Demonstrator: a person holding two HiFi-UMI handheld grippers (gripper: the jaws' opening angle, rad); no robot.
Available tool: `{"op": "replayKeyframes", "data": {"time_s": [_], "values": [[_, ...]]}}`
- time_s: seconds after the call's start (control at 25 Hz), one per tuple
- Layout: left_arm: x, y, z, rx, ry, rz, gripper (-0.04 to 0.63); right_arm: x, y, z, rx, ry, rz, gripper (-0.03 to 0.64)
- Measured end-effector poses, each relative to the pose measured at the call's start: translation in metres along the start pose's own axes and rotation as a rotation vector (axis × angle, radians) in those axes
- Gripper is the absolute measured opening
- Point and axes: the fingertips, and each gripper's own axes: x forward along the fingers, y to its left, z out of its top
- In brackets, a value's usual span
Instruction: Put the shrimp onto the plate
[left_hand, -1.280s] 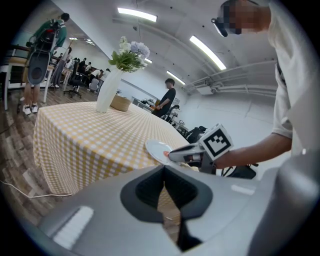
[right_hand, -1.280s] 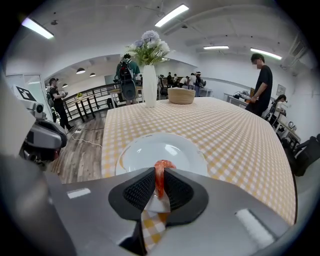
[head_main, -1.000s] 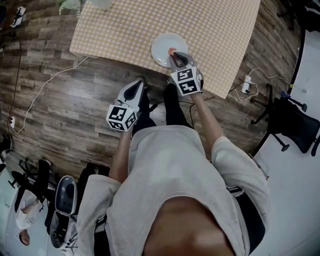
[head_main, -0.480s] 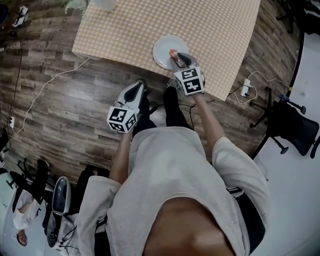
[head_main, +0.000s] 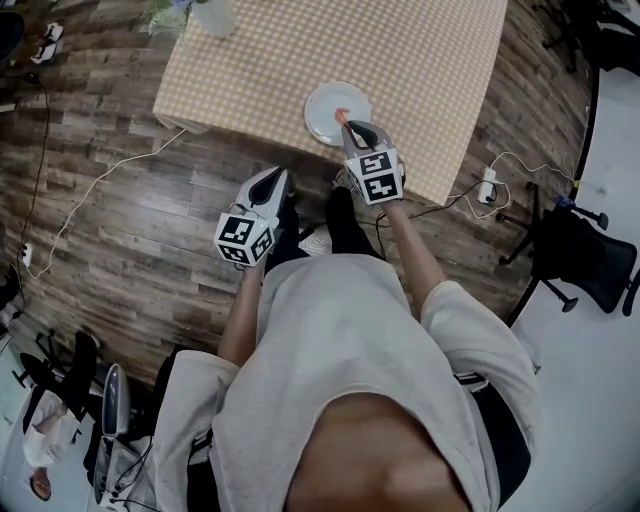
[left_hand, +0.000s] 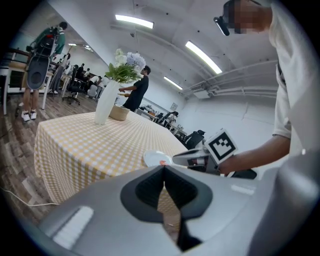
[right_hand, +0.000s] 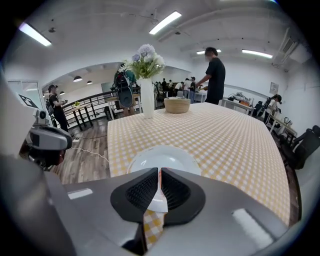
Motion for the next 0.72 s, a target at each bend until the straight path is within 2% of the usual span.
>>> {"op": "replayKeyframes", "data": {"time_s": [0.32, 0.48, 0.72], "values": [[0.001, -0.009, 0.067, 0.114, -0.086, -0.042, 0.009, -0.038, -0.001, 0.043, 0.027, -0.118, -0.038, 0.000], [-0.003, -0.017, 0.097, 0.173, -0.120, -0.067, 0.009, -0.062, -0.008, 0.072, 0.052, -0.209, -0.073, 0.000], [-0.002, -0.034, 0.147, 0.273, -0.193, -0.107, 0.009, -0.096, -0.020, 0.118, 0.027, -0.349, -0.122, 0.000]]}}
